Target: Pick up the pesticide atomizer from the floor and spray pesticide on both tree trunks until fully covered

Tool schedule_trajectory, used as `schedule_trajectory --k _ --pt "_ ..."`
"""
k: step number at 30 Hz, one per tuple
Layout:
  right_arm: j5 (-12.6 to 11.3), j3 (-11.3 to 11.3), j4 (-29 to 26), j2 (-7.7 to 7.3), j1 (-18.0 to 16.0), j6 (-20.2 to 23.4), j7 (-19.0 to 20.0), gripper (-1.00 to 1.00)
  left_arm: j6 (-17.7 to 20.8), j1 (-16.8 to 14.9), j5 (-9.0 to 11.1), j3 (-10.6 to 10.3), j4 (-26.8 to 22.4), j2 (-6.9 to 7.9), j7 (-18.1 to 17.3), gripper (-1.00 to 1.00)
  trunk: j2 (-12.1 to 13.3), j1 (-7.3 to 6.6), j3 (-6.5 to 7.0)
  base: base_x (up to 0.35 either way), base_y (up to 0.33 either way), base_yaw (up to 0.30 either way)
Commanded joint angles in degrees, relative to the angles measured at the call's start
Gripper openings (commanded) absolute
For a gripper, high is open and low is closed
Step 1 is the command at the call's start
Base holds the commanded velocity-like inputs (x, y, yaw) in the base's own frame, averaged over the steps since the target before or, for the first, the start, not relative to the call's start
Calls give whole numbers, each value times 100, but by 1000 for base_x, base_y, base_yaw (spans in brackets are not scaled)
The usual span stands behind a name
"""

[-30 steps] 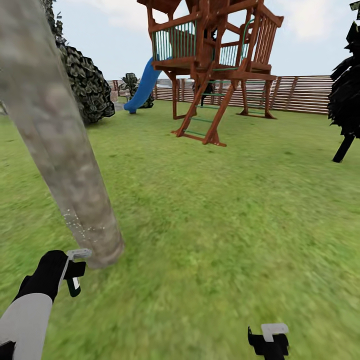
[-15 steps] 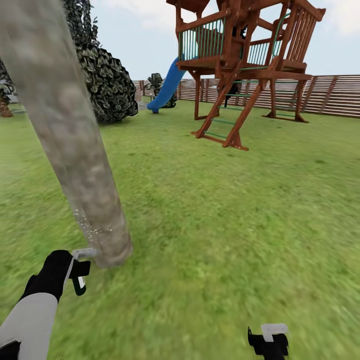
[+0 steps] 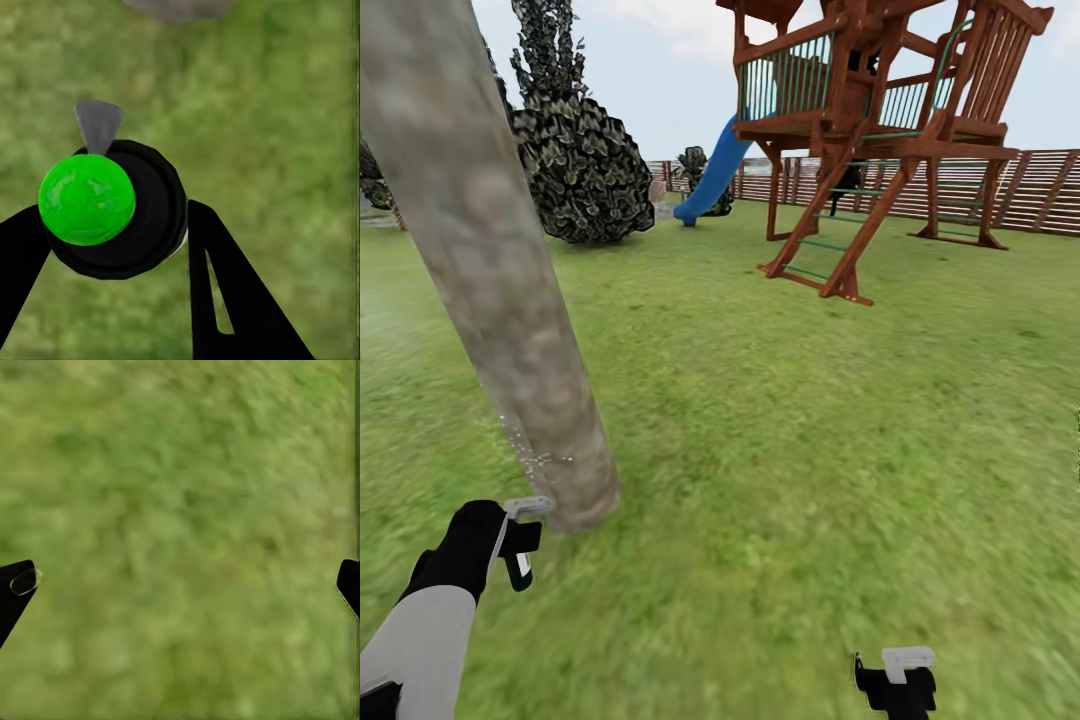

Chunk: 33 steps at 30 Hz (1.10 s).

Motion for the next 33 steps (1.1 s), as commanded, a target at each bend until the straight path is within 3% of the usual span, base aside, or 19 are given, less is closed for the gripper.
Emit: schedule_trajectory --k 1,12,24,33 --pt "0 -1 0 2 0 -2 0 100 0 0 -1 -1 0 0 0 -100 0 0 0 52 -273 15" --pt "0 2 0 5 0 0 0 100 -6 0 -1 -2 0 0 0 -100 0 0 0 114 -273 226" --pt "0 1 0 5 0 5 5 100 -6 0 -1 -2 16 -18 0 -100 0 0 0 128 -273 24" --pt "0 6 0 5 0 5 8 100 -3 0 -1 -1 0 -18 0 -100 0 0 0 54 -273 257"
